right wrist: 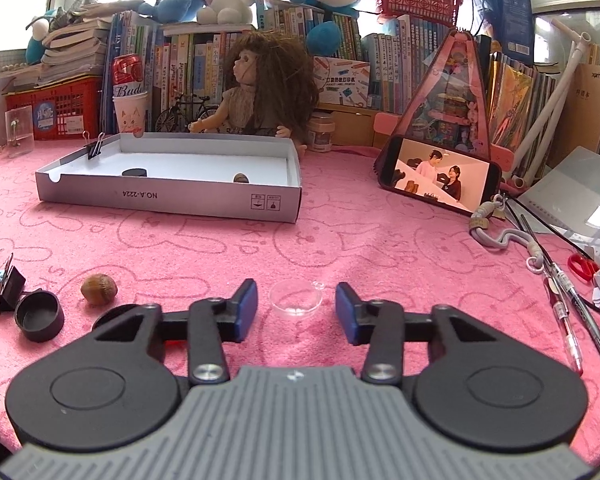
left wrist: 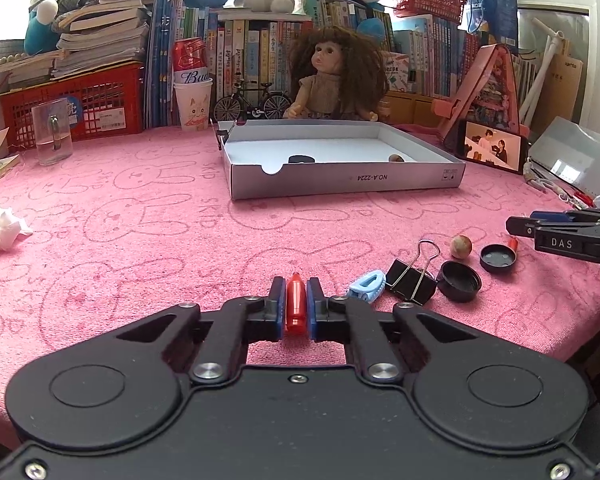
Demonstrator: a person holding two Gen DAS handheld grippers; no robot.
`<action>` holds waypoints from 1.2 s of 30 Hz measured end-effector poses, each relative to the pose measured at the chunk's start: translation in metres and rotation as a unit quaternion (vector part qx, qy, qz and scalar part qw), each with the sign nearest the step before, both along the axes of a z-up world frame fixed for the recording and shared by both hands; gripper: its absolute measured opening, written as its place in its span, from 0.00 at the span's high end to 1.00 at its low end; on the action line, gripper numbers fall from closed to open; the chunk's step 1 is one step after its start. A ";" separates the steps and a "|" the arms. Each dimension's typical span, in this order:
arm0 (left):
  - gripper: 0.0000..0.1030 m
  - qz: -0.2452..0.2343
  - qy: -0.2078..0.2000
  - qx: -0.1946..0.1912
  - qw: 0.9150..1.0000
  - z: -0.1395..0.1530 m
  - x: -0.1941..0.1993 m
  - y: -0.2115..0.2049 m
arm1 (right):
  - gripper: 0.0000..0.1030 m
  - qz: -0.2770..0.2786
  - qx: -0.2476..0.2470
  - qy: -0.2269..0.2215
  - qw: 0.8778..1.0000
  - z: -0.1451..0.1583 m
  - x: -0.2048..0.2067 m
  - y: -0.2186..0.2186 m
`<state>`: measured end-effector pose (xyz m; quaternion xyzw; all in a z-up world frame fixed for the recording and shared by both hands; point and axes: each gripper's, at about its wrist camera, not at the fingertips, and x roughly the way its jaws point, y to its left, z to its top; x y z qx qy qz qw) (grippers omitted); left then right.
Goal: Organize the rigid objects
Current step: 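Grasp the red marker with the left tool while the right tool grasps a clear cup lid, then carry the red marker with the left tool while the right tool carries the lid into the tray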
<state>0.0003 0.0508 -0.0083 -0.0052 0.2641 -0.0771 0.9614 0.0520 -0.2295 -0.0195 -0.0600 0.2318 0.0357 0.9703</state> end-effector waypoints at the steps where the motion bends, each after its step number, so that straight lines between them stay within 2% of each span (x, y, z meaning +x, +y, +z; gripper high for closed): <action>1: 0.90 0.000 -0.001 -0.001 1.000 0.000 0.000 0.000 | 0.59 0.001 -0.001 0.002 1.000 0.000 0.000 0.000; 5: 0.90 0.001 -0.008 -0.006 1.000 0.003 0.001 -0.001 | 0.67 0.003 -0.004 0.004 1.000 0.000 0.001 0.001; 12: 0.90 0.006 -0.008 -0.011 1.000 0.007 0.008 -0.001 | 0.67 0.017 -0.011 -0.005 1.000 0.006 -0.002 0.005; 36: 0.90 0.012 -0.030 -0.024 0.999 0.038 0.047 -0.009 | 0.68 0.027 0.014 -0.027 0.999 0.034 0.017 0.013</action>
